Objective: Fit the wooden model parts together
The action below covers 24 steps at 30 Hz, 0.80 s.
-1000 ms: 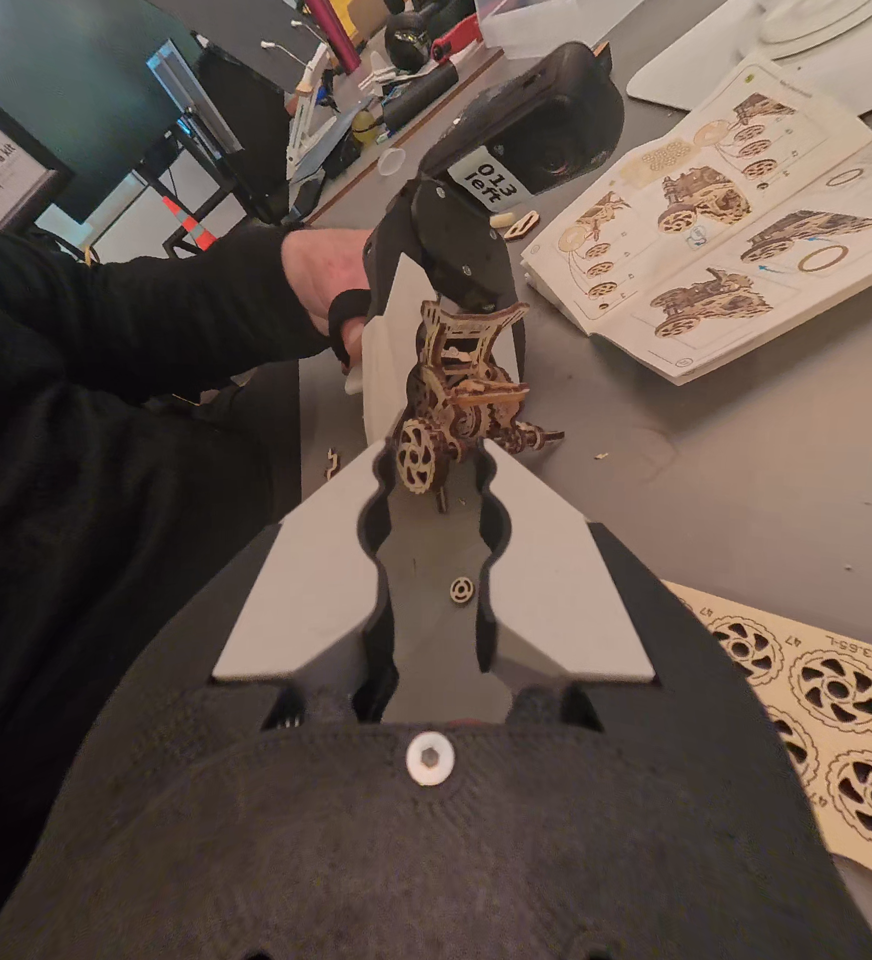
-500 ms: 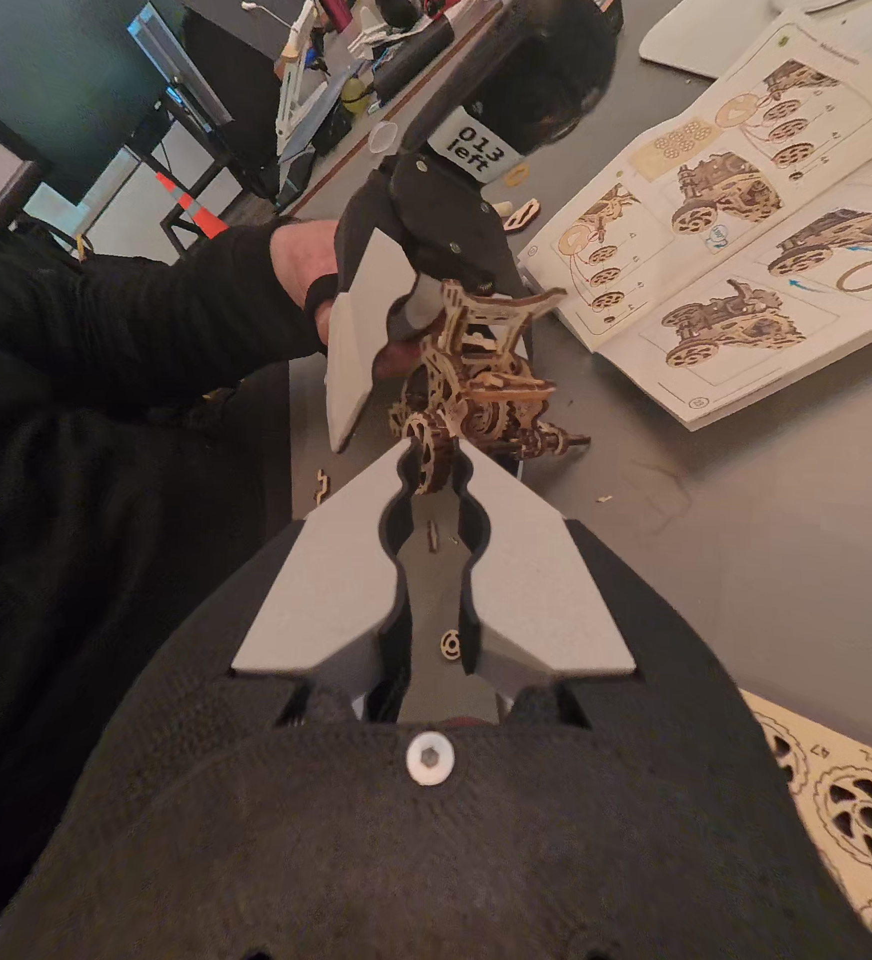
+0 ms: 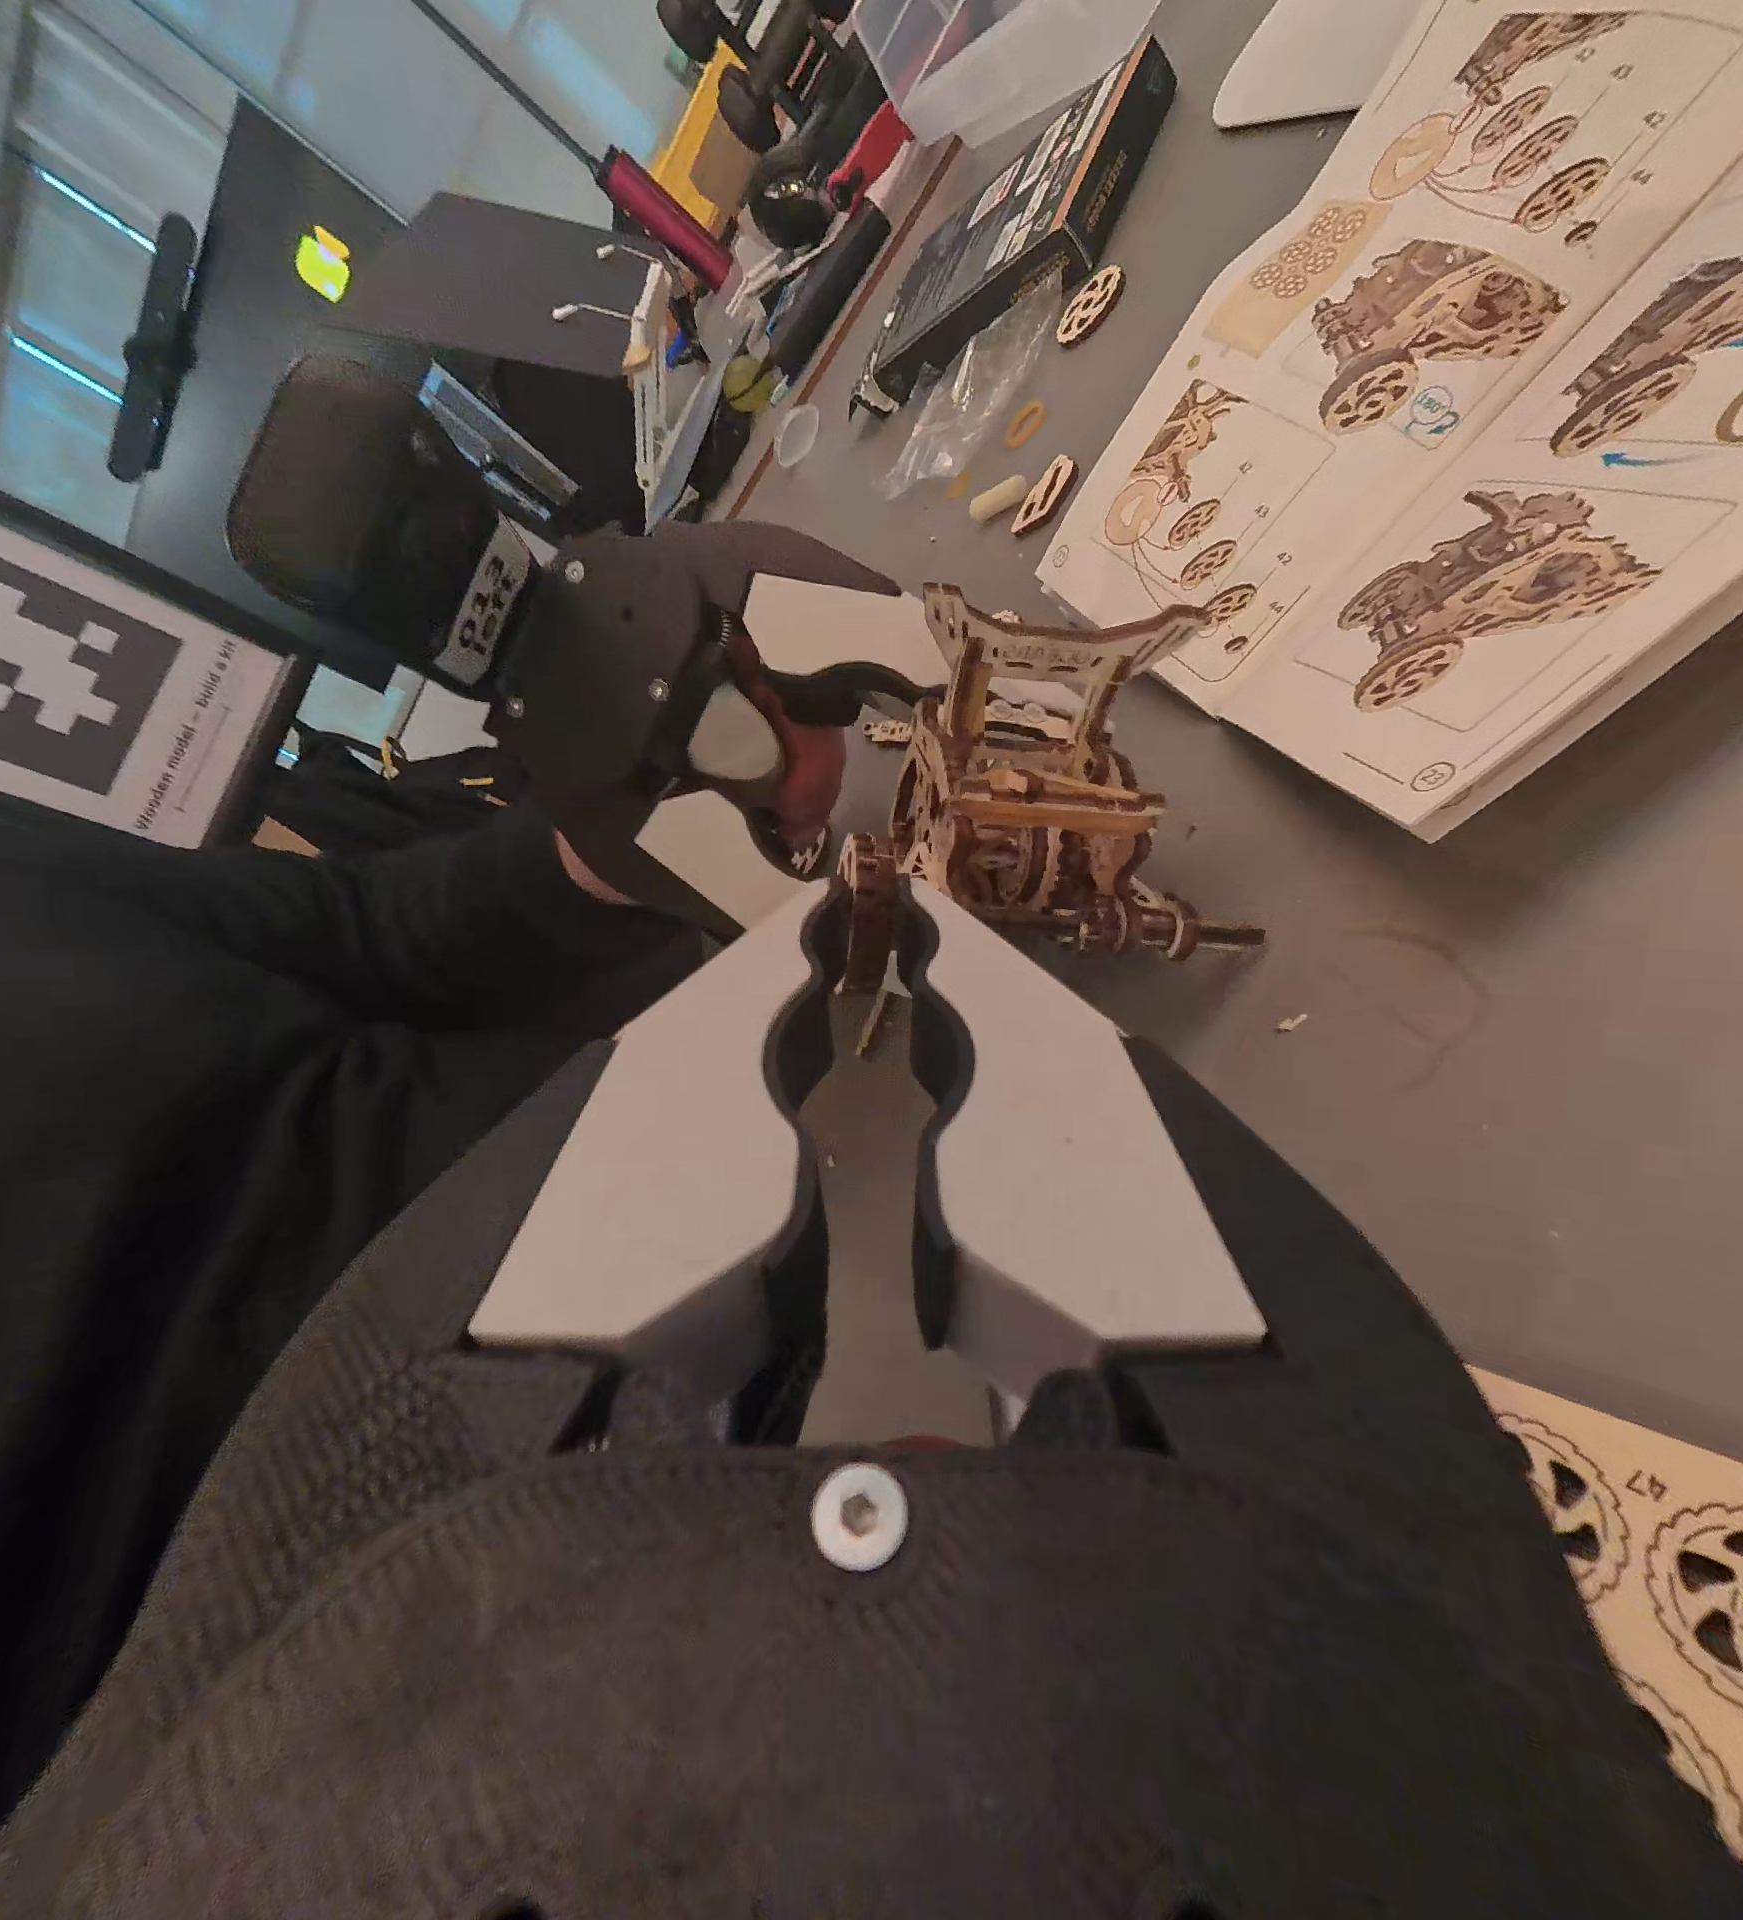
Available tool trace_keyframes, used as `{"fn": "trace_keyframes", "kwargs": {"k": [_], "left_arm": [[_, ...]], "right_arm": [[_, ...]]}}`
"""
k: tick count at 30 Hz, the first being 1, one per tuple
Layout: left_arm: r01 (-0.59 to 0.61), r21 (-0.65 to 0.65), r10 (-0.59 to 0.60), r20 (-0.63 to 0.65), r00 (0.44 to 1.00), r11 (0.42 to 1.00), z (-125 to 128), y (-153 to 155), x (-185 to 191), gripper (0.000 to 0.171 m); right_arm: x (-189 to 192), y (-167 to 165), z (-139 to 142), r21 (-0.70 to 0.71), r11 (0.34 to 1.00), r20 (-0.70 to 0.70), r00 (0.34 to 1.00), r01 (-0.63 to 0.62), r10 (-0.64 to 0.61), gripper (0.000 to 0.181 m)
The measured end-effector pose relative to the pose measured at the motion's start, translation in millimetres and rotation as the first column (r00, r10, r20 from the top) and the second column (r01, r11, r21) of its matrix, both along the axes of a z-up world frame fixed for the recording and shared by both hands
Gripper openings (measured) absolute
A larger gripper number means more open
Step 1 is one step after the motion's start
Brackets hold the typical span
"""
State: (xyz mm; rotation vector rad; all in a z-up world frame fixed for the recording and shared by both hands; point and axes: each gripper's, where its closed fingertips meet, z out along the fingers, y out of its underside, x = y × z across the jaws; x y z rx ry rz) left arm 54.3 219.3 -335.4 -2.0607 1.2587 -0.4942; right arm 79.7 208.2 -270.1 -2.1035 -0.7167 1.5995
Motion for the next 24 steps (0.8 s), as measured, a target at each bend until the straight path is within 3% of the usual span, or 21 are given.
{"fn": "trace_keyframes", "kwargs": {"k": [2,3,6,10,12,15,17,20,22,24], "left_arm": [[-0.008,-0.012,0.008,0.0,1.0,1.0,-1,4,1,0.062],[-0.003,-0.031,0.003,0.014,1.0,1.0,-1,4,2,0.05],[0.023,-0.129,-0.023,0.005,1.0,0.991,-1,2,4,0.05],[0.083,-0.239,-0.096,-0.045,0.994,0.967,2,0,2,0.048],[0.109,-0.289,-0.125,-0.037,0.991,0.951,5,0,4,0.047],[0.134,-0.35,-0.162,-0.052,0.985,0.927,8,0,7,0.047],[0.157,-0.407,-0.202,-0.069,0.977,0.9,9,-4,9,0.047],[0.158,-0.44,-0.237,-0.129,0.963,0.884,10,-4,11,0.046],[0.143,-0.429,-0.234,-0.167,0.958,0.892,10,2,12,0.044],[0.151,-0.436,-0.254,-0.189,0.948,0.887,11,4,15,0.043]], "right_arm": [[0,3,2,-0.005,1.0,-0.011,1.0,0.019,-0.019,0.006],[0,5,2,0.001,0.999,-0.012,0.999,0.034,-0.034,0.006],[2,9,4,0.03,0.998,-0.013,0.999,0.051,-0.05,0.007],[10,18,11,0.212,0.976,0.052,0.996,0.058,-0.071,0.034],[11,16,24,0.403,0.915,0.091,0.994,0.013,-0.054,0.042],[6,14,33,0.662,0.743,0.257,0.962,-0.102,-0.097,0.052],[4,16,26,0.707,0.685,0.344,0.931,-0.174,-0.119,0.043],[3,15,13,0.678,0.706,0.359,0.93,-0.202,-0.079,0.015],[8,19,10,0.701,0.695,0.325,0.939,-0.16,-0.112,0.011],[12,20,10,0.676,0.727,0.289,0.951,-0.122,-0.109,0.01]]}}
